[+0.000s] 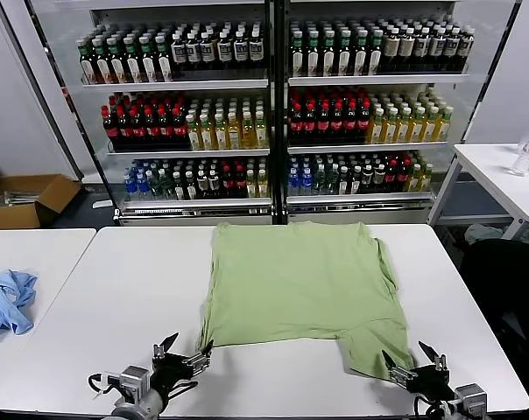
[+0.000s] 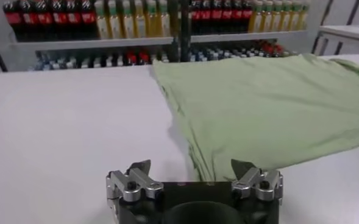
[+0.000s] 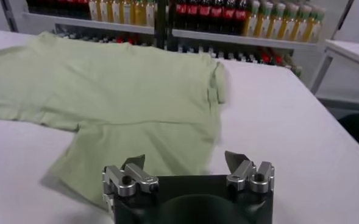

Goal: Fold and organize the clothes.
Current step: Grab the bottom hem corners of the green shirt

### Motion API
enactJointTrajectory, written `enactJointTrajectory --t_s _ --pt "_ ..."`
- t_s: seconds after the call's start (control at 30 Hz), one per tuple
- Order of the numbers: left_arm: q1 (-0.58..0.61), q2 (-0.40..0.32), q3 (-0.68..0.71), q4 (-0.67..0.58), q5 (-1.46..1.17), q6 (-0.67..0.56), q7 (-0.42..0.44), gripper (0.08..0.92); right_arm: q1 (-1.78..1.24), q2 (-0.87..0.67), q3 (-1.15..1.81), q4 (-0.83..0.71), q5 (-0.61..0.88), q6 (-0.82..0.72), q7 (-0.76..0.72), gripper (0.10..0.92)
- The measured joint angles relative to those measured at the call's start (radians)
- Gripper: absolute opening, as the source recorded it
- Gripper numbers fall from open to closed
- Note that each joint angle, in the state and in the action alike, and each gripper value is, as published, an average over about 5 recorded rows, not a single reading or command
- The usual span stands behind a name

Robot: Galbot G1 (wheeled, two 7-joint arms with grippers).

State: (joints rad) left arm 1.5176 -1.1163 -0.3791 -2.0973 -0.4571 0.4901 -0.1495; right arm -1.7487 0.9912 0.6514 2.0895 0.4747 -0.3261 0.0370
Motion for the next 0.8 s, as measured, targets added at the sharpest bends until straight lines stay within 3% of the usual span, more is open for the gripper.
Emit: enactJointTrajectory --t_s 0.23,0.4,0.8 --pt "-0.05 -0.009 0.031 0.038 -0.026 0.023 -0.031 0.823 0.002 0.004 -0.009 -0.004 0.012 -0.014 0.013 0.814" --pt "-0.069 -0.012 0.041 0.056 -0.023 0.036 -0.045 0.796 0.01 0.004 -0.017 -0.013 0.029 -0.025 0.016 0.707" --pt "-0.087 -0.014 0.069 0.076 0.022 0.049 -0.033 0.445 0.028 0.009 -0.032 -0.02 0.058 -0.028 0.013 0.361"
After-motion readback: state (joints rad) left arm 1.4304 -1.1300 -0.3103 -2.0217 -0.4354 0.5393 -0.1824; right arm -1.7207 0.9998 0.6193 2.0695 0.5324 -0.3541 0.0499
